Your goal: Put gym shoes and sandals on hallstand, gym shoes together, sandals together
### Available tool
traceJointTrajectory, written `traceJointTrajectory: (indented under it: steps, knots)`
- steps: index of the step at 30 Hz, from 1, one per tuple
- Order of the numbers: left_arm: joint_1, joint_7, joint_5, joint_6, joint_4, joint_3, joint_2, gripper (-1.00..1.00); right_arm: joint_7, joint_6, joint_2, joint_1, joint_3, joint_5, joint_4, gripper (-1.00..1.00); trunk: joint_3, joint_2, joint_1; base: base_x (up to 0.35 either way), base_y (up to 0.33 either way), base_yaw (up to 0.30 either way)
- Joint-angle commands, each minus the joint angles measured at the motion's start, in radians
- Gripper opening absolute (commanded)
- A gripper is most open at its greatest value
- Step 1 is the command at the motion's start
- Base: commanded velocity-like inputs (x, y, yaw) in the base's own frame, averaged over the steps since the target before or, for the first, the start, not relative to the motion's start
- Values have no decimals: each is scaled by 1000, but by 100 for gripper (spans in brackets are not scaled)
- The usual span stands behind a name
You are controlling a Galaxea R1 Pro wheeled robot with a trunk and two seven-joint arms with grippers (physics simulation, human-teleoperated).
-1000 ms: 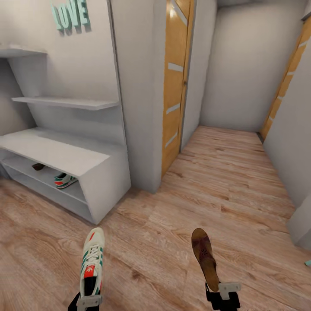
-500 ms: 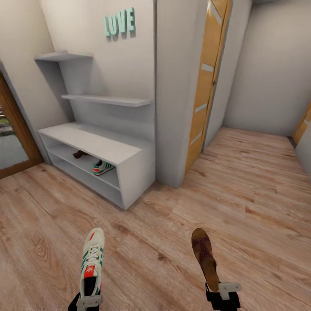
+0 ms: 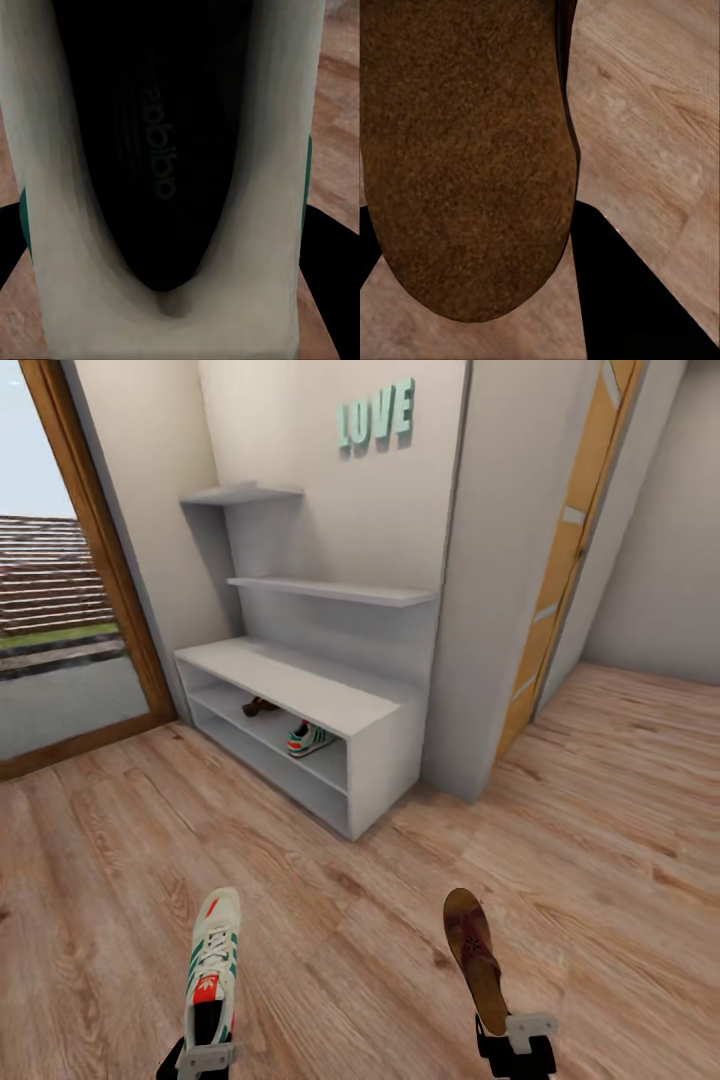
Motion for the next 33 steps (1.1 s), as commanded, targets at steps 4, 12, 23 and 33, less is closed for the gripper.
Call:
traceJointTrajectory:
  steps: [4,12,23,33]
  knots:
    - [-1,4,5,-2,1,-8,0,-100,0,-3,0,0,9,-13,0,-100,-1,0,0,0,305,277]
    - [-1,4,5,-2,1,-8,0,-100,0,-3,0,0,9,-13,0,-100,-1,0,0,0,306,277]
    - [-1,5,5,-1,1,-8,0,-100,0,-3,0,0,11,-12,0,-100,-1,0,0,44,307,221]
    - [-1,5,4,-1,1,-8,0,-100,1,-3,0,0,12,-10,5,-100,-1,0,0,161,305,14]
